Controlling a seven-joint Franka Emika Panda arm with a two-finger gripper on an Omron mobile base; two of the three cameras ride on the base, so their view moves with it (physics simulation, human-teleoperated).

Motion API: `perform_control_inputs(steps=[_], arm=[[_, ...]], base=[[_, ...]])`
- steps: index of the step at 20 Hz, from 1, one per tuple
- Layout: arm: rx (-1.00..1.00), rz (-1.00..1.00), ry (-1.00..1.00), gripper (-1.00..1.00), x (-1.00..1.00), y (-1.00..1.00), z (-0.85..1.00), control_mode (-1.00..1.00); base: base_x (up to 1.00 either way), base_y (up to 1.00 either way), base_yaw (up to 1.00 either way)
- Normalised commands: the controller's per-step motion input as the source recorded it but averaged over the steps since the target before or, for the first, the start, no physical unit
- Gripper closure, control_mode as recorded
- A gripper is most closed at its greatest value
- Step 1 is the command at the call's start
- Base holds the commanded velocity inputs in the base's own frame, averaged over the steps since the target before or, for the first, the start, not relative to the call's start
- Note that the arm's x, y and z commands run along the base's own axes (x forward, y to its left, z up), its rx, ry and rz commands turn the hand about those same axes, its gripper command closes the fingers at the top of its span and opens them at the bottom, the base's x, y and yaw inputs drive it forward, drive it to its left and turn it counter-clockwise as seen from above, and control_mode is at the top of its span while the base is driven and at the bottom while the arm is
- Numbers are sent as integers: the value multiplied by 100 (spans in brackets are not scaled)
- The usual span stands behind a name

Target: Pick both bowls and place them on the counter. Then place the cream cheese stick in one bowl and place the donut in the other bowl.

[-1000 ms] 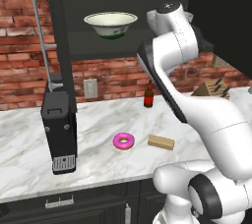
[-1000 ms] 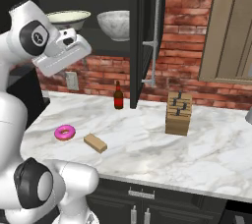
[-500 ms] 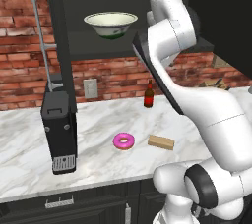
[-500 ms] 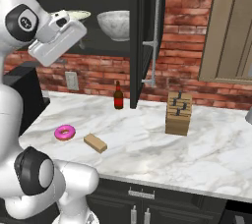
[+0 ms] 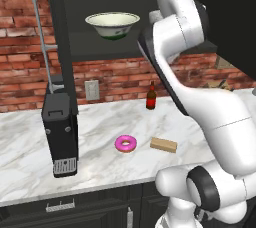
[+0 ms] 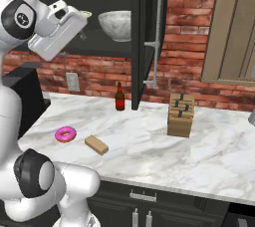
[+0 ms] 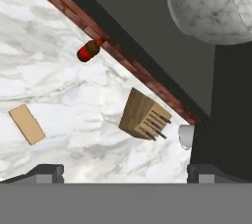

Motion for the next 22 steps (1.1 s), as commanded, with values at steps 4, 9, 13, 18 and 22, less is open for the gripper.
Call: perform_control_inputs(steps=[4, 9, 13, 18, 22], arm=[[-1, 5, -2, -100, 29, -22, 26, -100], [0, 7, 0, -100, 41, -19, 16, -100], [0, 7, 0, -100, 46, -12, 16, -100], [0, 0, 0, -100, 0, 0, 2, -100], [0, 0, 0, -100, 18, -12, 0, -100]], base=[[0, 0, 0], [0, 0, 0], [0, 0, 0], [0, 0, 0], [0, 0, 0]])
